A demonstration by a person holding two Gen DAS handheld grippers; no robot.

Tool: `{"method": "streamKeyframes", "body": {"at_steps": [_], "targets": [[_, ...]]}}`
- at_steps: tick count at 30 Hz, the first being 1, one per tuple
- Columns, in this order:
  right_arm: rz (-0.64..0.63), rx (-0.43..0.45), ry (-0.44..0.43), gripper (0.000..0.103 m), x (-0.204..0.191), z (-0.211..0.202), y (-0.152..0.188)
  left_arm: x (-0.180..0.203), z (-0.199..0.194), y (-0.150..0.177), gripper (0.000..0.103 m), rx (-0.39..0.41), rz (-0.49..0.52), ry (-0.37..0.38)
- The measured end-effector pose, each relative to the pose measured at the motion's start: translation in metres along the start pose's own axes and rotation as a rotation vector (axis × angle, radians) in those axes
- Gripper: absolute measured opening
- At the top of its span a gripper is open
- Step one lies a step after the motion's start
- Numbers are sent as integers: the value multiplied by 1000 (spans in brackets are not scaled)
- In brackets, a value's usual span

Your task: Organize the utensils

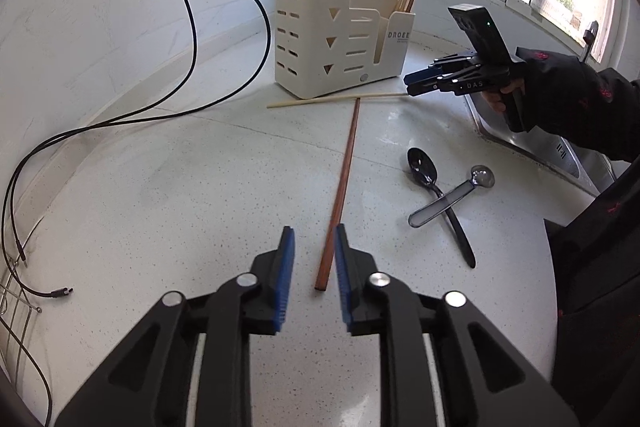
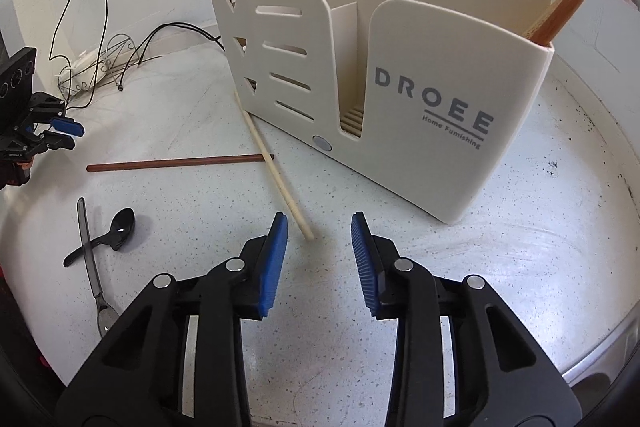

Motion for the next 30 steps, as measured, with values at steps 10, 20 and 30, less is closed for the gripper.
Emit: {"method": "streamKeyframes", "body": {"at_steps": [10, 20, 30], "targets": [[-43, -27, -6, 24, -8, 13, -2, 0, 14, 14, 33, -64, 41, -8], [-77, -27, 2, 13, -8, 14, -3, 3, 24, 23, 23, -102, 67, 28], [-100, -35, -1, 9, -11, 15, -3, 4, 25, 21, 7, -109, 70, 91]]}}
Point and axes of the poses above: each gripper's, at about its wrist camera, not at the fingertips, and z roughly the way its jaws point, x to its right, y to its underside, the point moved 10 cm from there along z, roughly the way its jaws point, and after that the axes turned 13 degrees about -x, right-handed, at the moved point
